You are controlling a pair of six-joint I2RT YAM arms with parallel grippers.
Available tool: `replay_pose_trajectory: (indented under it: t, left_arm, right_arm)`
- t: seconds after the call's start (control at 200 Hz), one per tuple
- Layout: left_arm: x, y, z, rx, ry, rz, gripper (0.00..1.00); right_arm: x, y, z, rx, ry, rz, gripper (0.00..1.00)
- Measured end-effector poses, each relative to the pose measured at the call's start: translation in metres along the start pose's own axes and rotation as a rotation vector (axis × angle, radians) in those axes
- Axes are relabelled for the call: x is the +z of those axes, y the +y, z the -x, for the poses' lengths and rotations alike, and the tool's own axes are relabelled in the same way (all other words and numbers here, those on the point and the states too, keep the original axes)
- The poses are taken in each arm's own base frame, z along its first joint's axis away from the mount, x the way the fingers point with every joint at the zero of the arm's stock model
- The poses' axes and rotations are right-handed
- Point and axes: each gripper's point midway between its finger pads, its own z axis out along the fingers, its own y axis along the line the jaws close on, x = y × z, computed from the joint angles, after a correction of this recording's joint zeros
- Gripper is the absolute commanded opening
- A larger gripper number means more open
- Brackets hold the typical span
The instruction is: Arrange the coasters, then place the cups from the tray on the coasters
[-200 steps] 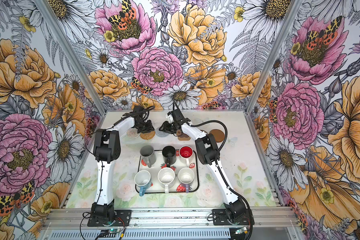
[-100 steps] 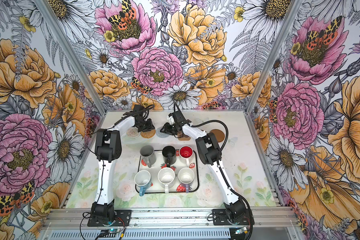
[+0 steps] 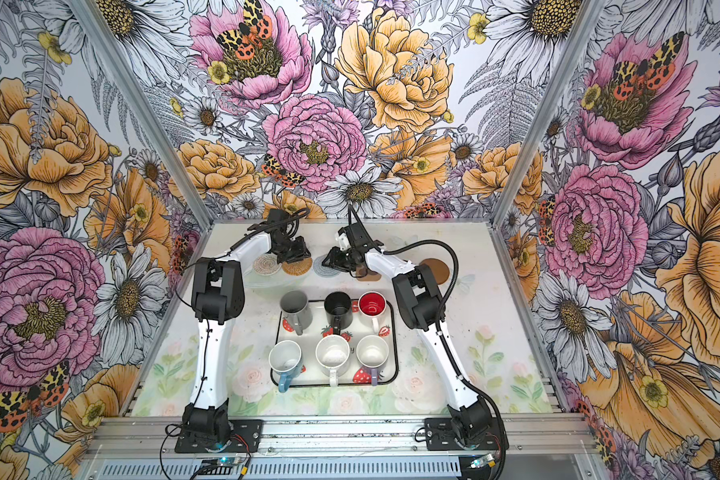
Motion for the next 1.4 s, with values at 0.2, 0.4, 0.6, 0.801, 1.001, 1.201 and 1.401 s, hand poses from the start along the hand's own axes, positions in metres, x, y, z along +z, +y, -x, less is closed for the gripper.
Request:
replay_pose_trajectory:
  t: [0.2, 0.4, 0.6, 0.801, 1.001, 1.201, 1.401]
  left_arm:
    - [0.004, -0.01, 0.0, 0.019, -0.007, -0.011, 0.35]
    - [0.005, -0.012, -0.001, 0.024, -0.008, -0.014, 0.35]
    - [0.006, -0.012, -0.001, 0.025, -0.011, -0.015, 0.35]
    - [0.006, -0.011, -0.001, 0.028, -0.021, -0.018, 0.35]
    - [0.005, -0.011, -0.002, 0.029, -0.026, -0.019, 0.35]
    - [0.005, -0.011, -0.004, 0.031, -0.029, -0.02, 0.35]
    - [0.001, -0.009, -0.01, 0.03, -0.021, -0.017, 0.34]
  right_arm:
    - [-0.002, -0.001, 0.0, 0.002, -0.001, -0.006, 0.37]
    - [-0.004, -0.003, 0.0, 0.006, -0.006, -0.02, 0.37]
    - [-0.006, -0.005, 0.001, 0.01, -0.008, -0.025, 0.37]
    - [-0.009, -0.008, 0.001, 0.016, -0.011, -0.035, 0.37]
    - [-0.01, -0.01, 0.002, 0.018, -0.013, -0.036, 0.37]
    - [-0.01, -0.009, 0.002, 0.018, -0.012, -0.035, 0.37]
    - [-0.01, -0.009, 0.003, 0.02, -0.012, -0.036, 0.37]
